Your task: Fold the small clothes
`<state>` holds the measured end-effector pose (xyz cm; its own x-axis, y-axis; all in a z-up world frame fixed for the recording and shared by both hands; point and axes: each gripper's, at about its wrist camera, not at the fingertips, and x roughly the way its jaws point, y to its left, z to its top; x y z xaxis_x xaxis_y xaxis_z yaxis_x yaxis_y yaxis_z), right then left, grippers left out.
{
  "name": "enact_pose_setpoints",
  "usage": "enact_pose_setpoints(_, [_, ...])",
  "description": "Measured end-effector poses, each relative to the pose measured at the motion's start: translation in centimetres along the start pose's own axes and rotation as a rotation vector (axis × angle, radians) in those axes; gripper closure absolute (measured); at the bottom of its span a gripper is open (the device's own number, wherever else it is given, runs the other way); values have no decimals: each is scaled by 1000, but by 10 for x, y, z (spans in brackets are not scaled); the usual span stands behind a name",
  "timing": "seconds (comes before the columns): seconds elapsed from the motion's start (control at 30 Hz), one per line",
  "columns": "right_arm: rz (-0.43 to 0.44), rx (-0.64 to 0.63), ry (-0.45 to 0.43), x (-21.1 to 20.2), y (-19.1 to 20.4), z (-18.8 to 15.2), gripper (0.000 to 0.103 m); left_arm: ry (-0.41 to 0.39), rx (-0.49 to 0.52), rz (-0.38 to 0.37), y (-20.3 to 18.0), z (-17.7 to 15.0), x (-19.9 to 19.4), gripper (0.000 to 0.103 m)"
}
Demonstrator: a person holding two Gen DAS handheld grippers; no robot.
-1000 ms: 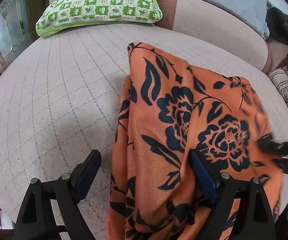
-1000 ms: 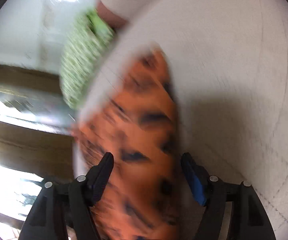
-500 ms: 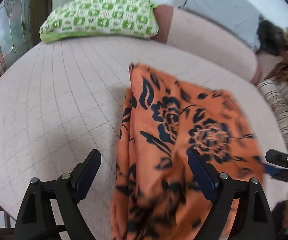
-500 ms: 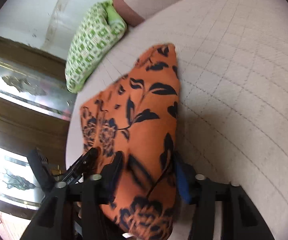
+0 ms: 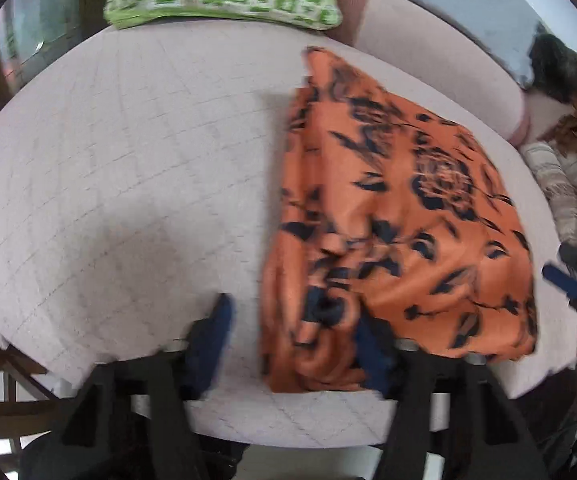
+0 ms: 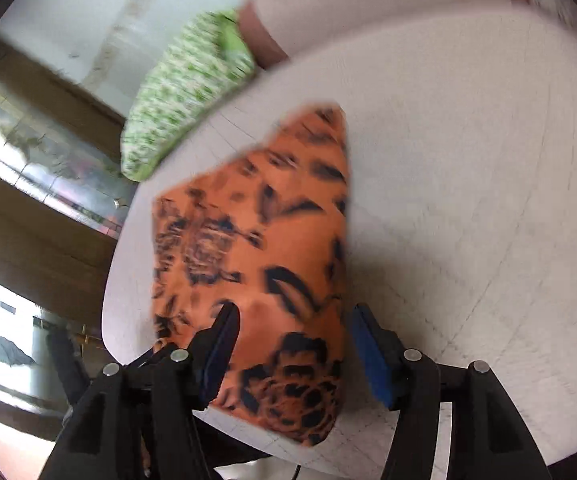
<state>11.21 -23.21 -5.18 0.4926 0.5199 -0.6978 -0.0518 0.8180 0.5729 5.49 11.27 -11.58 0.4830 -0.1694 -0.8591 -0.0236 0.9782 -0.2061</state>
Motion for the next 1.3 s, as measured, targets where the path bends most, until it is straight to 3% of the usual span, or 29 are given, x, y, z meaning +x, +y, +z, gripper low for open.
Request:
enact_pose_setpoints(0.1, [75, -79, -15, -13, 28, 1, 41, -3, -12, -10, 1, -3, -1, 53])
enact_pose_setpoints(0.17, [102, -112, 11, -2, 44, -2, 32, -1, -38, -34, 2, -4, -7, 51])
enact_pose_setpoints(0.27, [126, -23, 167, 44, 25, -12, 29, -28, -54, -73, 8, -5, -24, 49])
enact_pose_setpoints(0.3, [114, -1, 172, 52, 16, -16, 29, -48, -57, -91, 9, -5, -34, 49])
enact_pose_setpoints(0.47, [123, -42, 110, 31, 25, -21, 29, -112, -55, -87, 15, 1, -52, 49])
enact_pose_setpoints(0.53, [138, -87, 93, 25, 34, -22, 29, -52, -41, -19, 10, 1, -29, 48])
enact_pose_setpoints(0.6, [121, -88, 123, 40, 35, -24, 29, 32, -58, -8, 14, -2, -5, 45])
enact_pose_setpoints(0.67, [113, -68, 163, 55, 28, -25, 29, 10, -62, -15, 15, -2, -8, 45])
enact_pose_setpoints(0.73, [127, -61, 149, 47, 30, -22, 29, 3, -46, -9, 14, -1, -11, 45])
enact_pose_setpoints(0.93, [144, -81, 76, 32, 42, 16, 29, 7, -52, -17, 14, -1, -9, 45])
enact_pose_setpoints(1.07, [118, 3, 155, 72, 18, 27, 28, 6, -44, -14, 9, 7, -9, 45])
enact_pose_setpoints(1.23, [151, -66, 65, 41, 47, 47, 28, -4, -24, -1, 4, 10, -12, 46])
enact_pose_setpoints(1.3, [146, -48, 64, 46, 43, 55, 28, -3, -27, -2, 2, 12, -12, 46])
